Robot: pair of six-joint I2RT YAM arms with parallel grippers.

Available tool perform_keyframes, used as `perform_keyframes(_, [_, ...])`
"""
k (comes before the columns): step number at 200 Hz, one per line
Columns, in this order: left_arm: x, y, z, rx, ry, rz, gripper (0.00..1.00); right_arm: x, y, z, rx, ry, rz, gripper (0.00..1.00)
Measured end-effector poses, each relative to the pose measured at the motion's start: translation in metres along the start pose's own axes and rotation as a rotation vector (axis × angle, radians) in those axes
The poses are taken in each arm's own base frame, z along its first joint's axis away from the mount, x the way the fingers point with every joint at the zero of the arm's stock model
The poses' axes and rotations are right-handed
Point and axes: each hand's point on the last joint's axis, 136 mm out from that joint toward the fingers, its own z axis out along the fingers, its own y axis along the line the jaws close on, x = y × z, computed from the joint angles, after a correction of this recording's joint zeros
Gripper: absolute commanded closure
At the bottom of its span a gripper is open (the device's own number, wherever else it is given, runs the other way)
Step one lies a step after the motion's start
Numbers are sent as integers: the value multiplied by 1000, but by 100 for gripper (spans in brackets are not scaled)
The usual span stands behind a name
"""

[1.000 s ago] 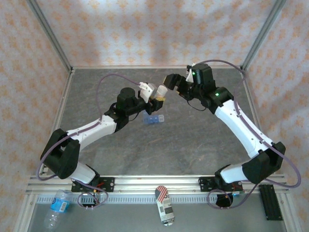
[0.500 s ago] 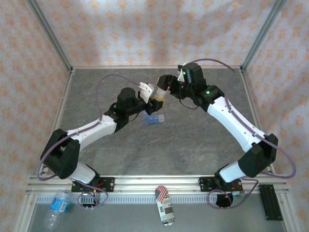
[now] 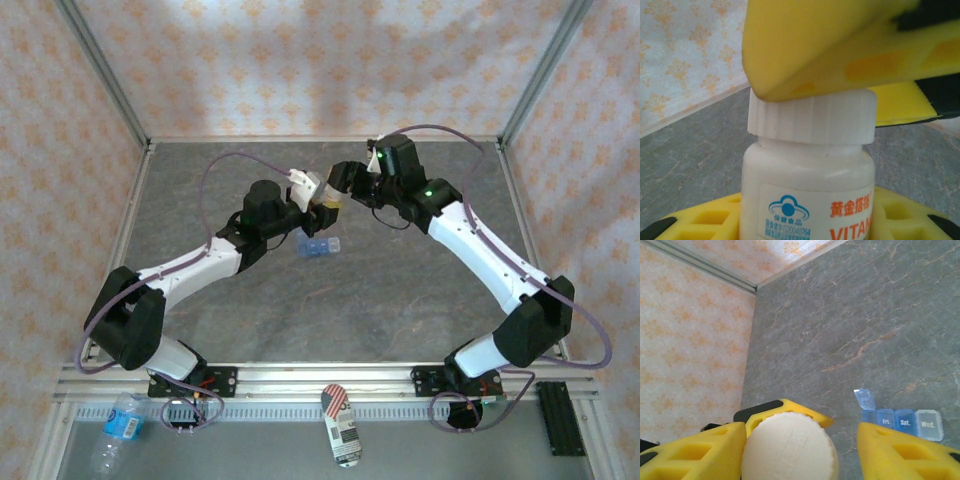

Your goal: Sort the pills into containers

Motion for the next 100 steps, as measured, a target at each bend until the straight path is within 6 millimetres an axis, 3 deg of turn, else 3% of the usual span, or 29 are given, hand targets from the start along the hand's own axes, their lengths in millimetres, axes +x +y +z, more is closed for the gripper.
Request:
perform_keyframes(21, [2, -1, 0, 4, 8, -3, 100, 1, 1, 0, -1, 2, -11, 52])
perform_keyframes(46, [3, -2, 0, 8, 11, -5, 100, 1, 2, 0, -11, 8, -21, 47])
perform_keyframes(100, [0, -2, 0, 8, 6, -17, 100, 5, 4, 0, -25, 25, -52, 48])
